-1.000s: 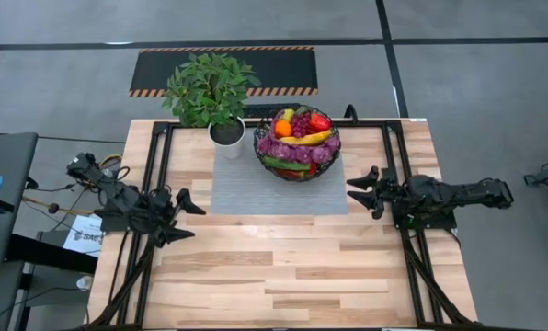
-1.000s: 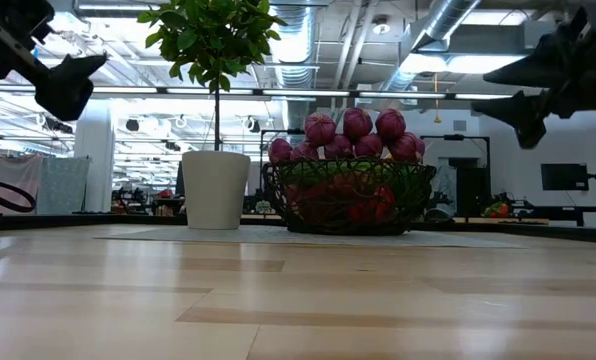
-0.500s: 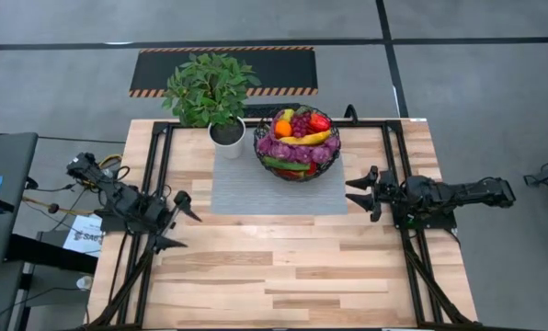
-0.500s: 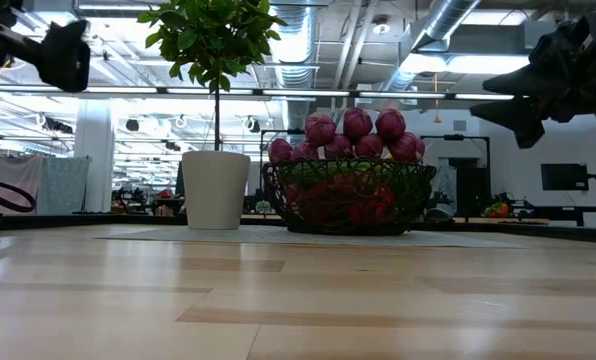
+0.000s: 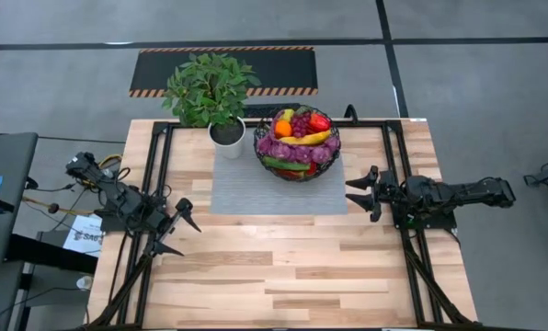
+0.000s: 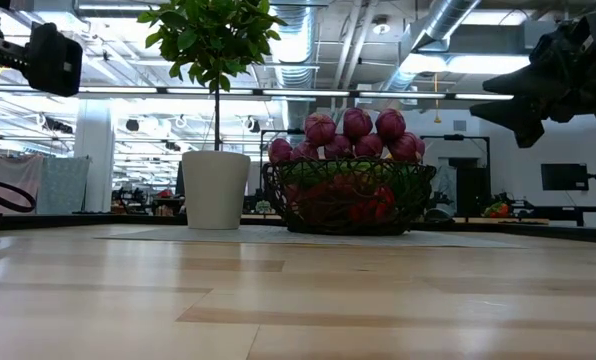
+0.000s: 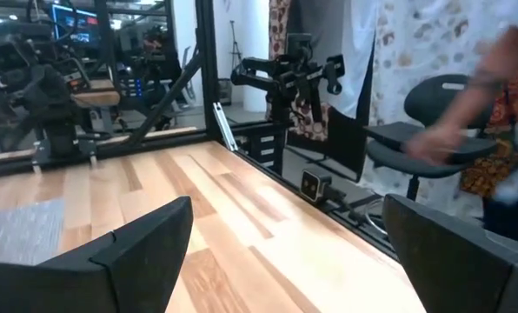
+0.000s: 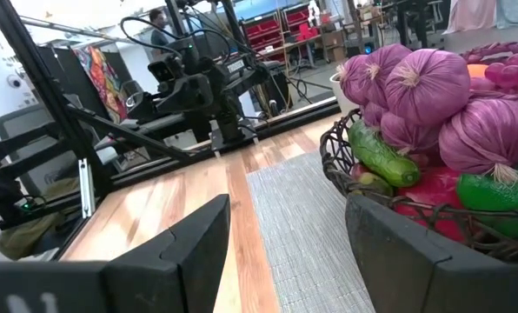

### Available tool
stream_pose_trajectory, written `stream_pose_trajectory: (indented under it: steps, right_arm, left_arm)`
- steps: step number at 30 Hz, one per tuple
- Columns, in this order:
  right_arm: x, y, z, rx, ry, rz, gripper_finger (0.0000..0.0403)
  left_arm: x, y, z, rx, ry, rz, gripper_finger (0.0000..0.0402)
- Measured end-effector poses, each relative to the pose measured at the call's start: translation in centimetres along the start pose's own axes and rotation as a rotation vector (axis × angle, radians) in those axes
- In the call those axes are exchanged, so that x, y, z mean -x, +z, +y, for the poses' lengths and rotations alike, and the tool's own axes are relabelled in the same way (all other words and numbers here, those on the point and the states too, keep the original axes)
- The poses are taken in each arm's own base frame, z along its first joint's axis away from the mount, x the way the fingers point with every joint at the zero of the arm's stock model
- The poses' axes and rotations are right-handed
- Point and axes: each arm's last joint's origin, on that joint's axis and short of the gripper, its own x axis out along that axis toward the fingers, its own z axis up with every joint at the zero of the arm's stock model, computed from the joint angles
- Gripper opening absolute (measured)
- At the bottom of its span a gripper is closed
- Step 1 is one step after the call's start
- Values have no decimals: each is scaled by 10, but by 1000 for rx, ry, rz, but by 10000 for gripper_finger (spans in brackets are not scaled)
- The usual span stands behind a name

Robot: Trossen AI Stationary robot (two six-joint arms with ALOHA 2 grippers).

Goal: Build produce basket
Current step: Return to Home Position

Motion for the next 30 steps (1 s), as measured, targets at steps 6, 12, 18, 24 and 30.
stream_pose_trajectory:
  steps: [6, 12, 18, 24, 30]
  right_arm:
    - [0, 0, 0, 0, 0, 1, 249]
    - [0, 0, 0, 0, 0, 1, 249]
    - [0, 0, 0, 0, -1, 2, 249]
    - [0, 0, 0, -1, -1, 2, 249]
    - [0, -1, 0, -1, -1, 2, 249]
  left_arm:
    - [0, 0, 0, 51, 0, 0, 364]
    - [0, 0, 0, 74, 0, 0, 364]
    - [0, 0, 0, 76, 0, 0, 364]
    - [0, 0, 0, 76, 0, 0, 364]
    - [0, 0, 0, 76, 0, 0, 364]
